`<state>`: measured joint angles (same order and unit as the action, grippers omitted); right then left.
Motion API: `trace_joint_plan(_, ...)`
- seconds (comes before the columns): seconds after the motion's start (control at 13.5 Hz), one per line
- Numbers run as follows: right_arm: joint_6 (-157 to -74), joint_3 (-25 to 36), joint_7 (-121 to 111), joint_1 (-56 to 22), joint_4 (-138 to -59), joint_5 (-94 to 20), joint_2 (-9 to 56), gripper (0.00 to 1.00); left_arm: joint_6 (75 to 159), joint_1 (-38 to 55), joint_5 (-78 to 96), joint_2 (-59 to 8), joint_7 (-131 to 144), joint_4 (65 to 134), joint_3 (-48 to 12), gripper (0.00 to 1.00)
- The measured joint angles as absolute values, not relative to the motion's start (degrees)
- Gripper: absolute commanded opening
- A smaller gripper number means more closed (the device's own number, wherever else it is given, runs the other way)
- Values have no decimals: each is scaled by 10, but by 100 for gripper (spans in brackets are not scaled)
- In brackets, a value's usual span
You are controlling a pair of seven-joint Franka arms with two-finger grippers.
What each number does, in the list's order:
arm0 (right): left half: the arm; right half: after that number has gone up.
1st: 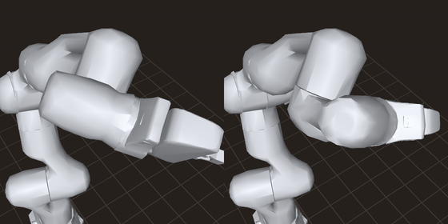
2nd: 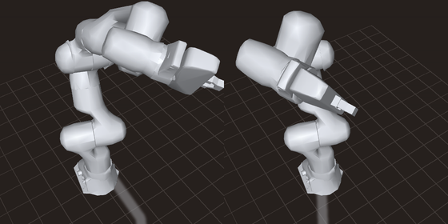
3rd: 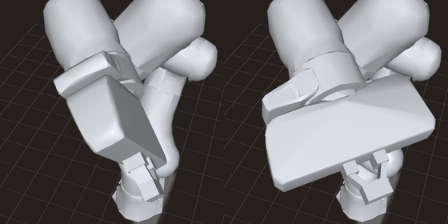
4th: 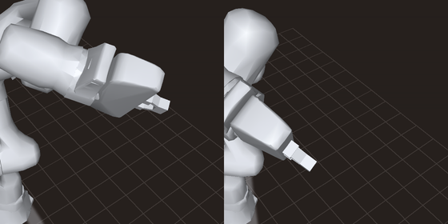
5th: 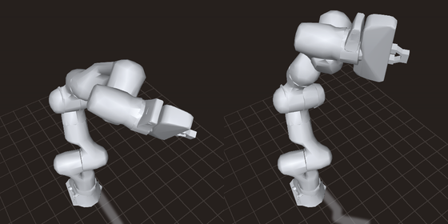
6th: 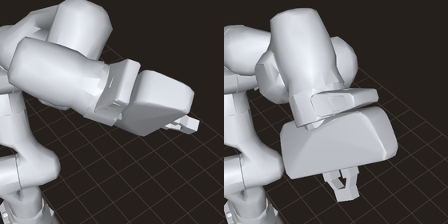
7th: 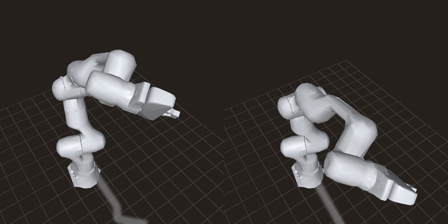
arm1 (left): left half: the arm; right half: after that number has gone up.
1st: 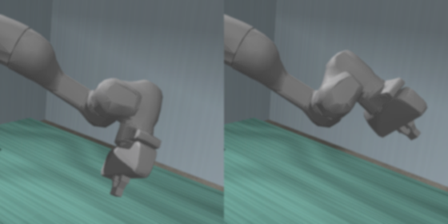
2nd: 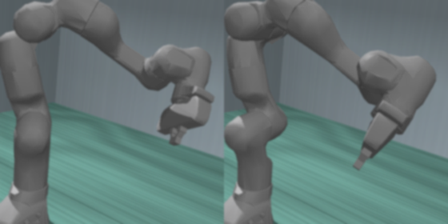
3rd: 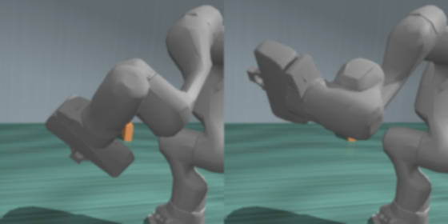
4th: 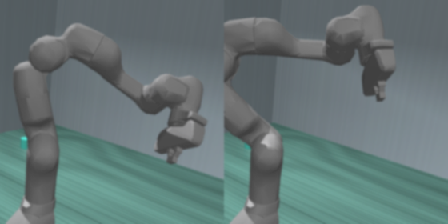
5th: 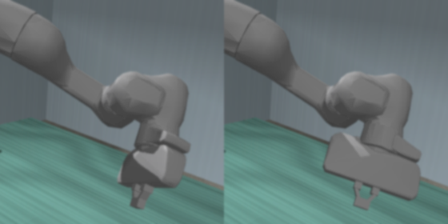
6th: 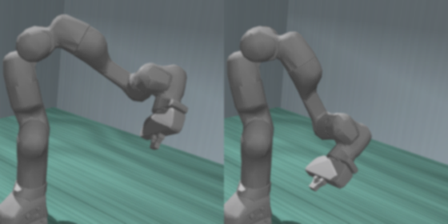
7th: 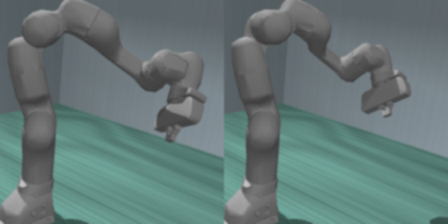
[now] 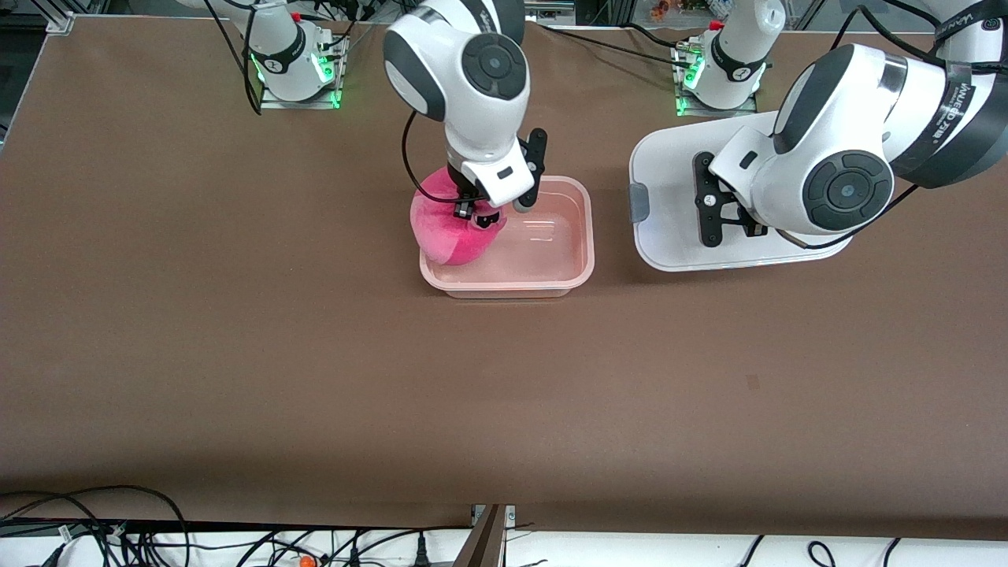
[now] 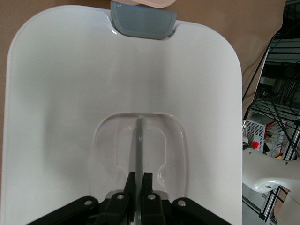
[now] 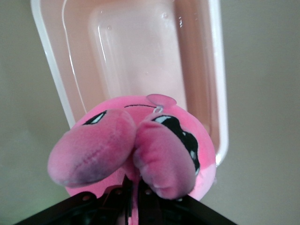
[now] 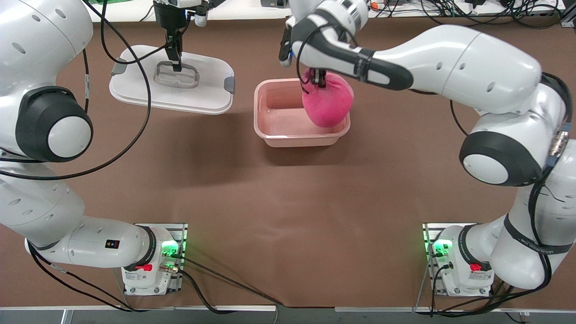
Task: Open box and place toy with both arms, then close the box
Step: 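Lower the pink toy into the box with the right gripper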
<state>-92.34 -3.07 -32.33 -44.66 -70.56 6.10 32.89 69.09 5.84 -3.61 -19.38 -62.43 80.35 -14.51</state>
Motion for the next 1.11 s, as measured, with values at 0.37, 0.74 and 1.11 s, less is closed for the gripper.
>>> trace_joint_plan(0.37,-963,-29,-312,-459,-709,74,384,99,691,60,-36,-194,-625,803,-145,0)
trace_joint_plan(0.74,-1040,-28,-268,-461,-712,89,432,100,691,60,-36,-194,-625,803,-145,0)
trace_joint_plan(1.11,-1084,-26,-230,-467,-710,89,444,100,691,60,-36,-194,-626,803,-146,0)
